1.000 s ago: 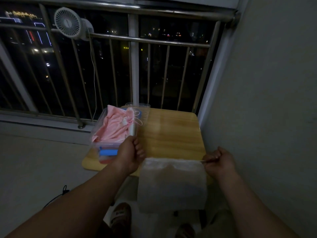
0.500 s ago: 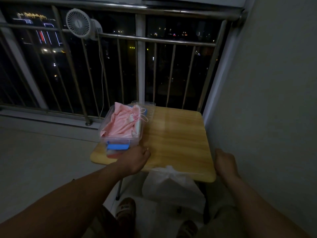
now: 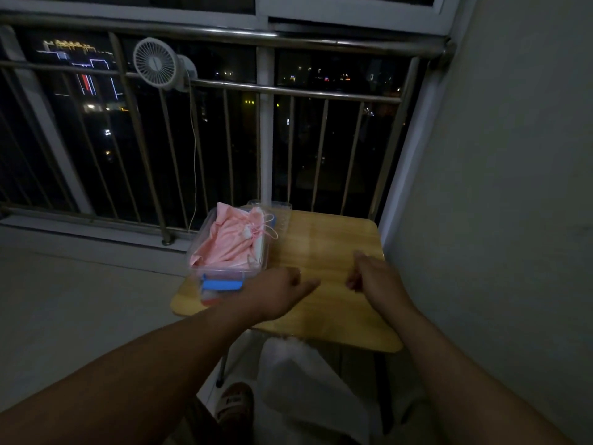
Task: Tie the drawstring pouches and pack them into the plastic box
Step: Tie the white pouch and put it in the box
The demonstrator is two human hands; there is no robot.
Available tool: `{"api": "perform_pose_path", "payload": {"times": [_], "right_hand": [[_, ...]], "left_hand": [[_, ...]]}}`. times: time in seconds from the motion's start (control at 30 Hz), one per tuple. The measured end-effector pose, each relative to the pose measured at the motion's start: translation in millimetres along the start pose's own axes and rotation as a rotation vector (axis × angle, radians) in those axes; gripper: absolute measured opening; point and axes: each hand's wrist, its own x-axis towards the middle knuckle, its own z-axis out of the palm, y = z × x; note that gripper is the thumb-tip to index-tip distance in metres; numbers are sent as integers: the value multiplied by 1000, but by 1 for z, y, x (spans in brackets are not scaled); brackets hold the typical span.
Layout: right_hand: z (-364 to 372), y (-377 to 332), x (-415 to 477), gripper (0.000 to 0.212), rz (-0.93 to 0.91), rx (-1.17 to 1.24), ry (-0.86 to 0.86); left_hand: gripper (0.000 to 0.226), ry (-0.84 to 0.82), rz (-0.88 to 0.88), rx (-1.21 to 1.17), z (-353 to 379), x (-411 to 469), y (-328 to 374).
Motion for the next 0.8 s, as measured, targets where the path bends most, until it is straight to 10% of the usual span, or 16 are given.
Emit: {"api": "perform_pose_path", "payload": {"times": [0.27,0.4,0.53,0.8], "right_hand": [[25,-42,-1,43,-204,18,-273],[27,-9,-3,44,52,388,-145],[53,41,-24,37,0,-4,-394],[96,47,-49,24,-3,120,-336]], "left_hand": [[40,48,157,-217,4,23,45],[46,104,-19,-446,0,26,43],[41,87,-212,-797,-5,33,43],[45,7,-308,-1335,-8,44,53]]}}
